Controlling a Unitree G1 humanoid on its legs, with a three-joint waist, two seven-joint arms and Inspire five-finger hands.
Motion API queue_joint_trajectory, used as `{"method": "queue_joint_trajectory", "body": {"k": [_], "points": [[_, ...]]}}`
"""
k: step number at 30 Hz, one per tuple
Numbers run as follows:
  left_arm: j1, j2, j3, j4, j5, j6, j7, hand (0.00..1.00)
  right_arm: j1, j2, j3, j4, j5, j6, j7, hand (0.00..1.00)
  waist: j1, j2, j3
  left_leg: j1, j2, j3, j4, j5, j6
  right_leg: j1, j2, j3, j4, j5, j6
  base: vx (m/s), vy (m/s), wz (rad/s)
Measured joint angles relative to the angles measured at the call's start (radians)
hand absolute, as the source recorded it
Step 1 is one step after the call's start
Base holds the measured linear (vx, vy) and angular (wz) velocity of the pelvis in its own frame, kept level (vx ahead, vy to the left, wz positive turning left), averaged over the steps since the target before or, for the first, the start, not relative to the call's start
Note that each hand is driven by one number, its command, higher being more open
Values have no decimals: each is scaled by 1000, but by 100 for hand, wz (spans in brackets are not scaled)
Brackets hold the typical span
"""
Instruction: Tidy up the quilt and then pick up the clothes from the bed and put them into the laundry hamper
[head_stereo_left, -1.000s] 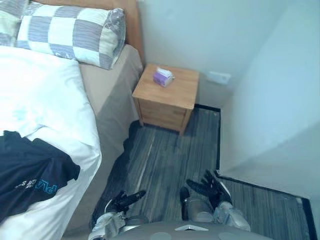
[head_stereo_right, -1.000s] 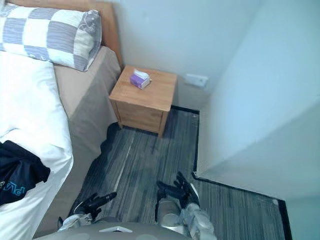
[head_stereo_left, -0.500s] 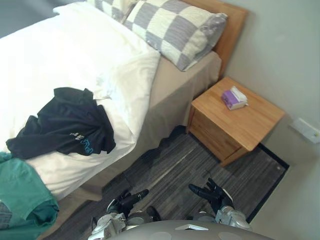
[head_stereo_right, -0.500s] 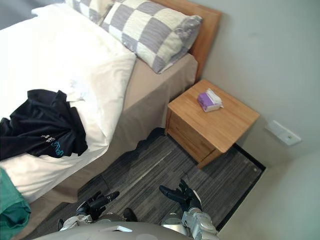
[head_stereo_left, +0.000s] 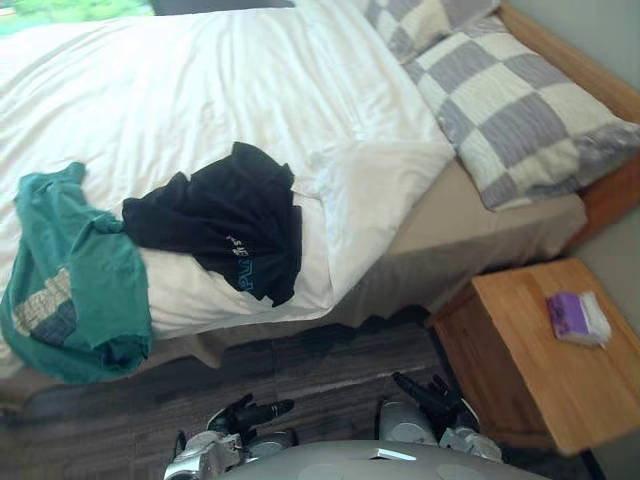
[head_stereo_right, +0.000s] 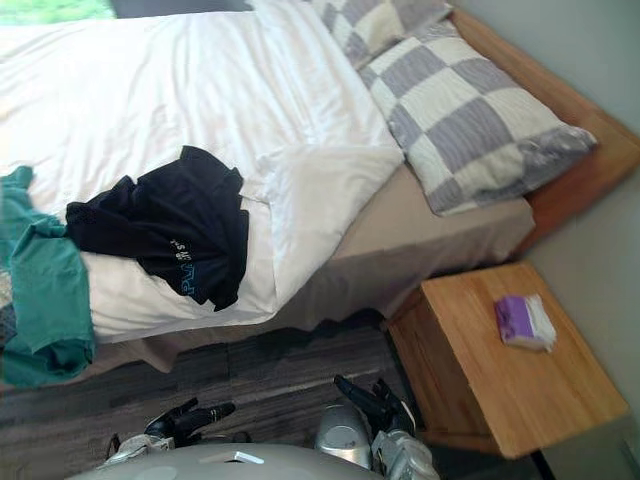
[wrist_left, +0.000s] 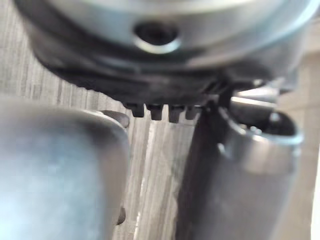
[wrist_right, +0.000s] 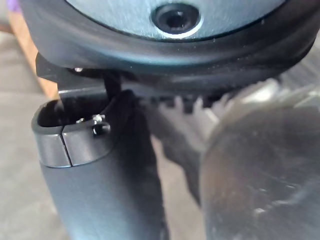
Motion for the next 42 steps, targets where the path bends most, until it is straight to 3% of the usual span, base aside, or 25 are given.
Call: {"method": "queue_joint_trajectory", "body": {"k": [3,5,8,12,17,21,24,26,30,34,40,42], "points": [[18,-23,8,4,5,-2,13,100,-3,-19,6,6,-1,-9,4,100,6,38,-26,-2,59,30,-21,0,-49,36,52,-2,-122,-24,-24,161,-333,-27],[16,-44,-1,13,13,-23,29,100,5,-35,9,32,12,-6,5,100,-11,57,-37,12,96,22,-43,10,-80,73,91,-30,-169,-22,-32,91,-225,15],[19,-45,-4,12,33,-44,35,100,37,-37,20,46,56,-4,4,100,-4,53,-51,23,121,19,-51,18,-96,109,114,-53,-206,-14,-51,17,-91,20],[21,-41,-6,13,32,-66,47,100,46,-29,20,49,143,-8,-50,100,-4,41,-50,15,119,26,-52,24,-98,122,115,-51,-254,12,-62,-45,-5,-2],[16,-40,-43,11,34,-70,71,100,85,19,-79,-6,267,-54,-245,100,-10,41,-52,14,105,35,-71,34,-93,132,103,-50,-290,32,-55,-23,16,-1],[32,-34,-43,-10,42,-66,71,100,107,19,-247,-253,301,-62,-466,100,-21,39,-51,14,95,43,-84,35,-92,131,91,-51,-300,36,-50,15,20,0],[44,-27,-42,-19,39,-62,70,100,90,-7,-350,-438,282,-73,-544,100,-32,37,-51,14,93,47,-86,36,-92,130,83,-52,-301,38,-47,55,41,1],[62,-14,-33,-50,39,-62,70,100,63,-53,-414,-578,189,-89,-574,100,-34,30,-48,14,91,56,-86,36,-92,128,79,-52,-301,38,-46,36,37,-1],[81,10,-29,-55,39,-60,69,100,5,-136,-438,-746,52,-95,-559,100,-34,11,-55,-5,91,52,-83,38,-93,114,77,-60,-300,38,-46,1,10,4],[104,13,-11,-67,41,-60,65,100,-58,-279,-378,-820,-88,-84,-460,100,-34,0,-58,-21,88,31,-79,42,-91,113,71,-80,-299,38,-45,-20,14,14],[112,19,-12,-66,42,-36,66,100,-278,-507,-42,-821,-224,17,-266,100,-26,-3,-61,-71,75,-20,-73,63,-86,91,57,-128,-288,37,-45,-40,6,24],[112,19,-15,-68,47,-32,67,100,-408,-564,94,-754,-262,43,-196,100,3,-5,-61,-85,70,-41,-71,71,-85,91,49,-150,-285,37,-44,-31,9,36]]}}
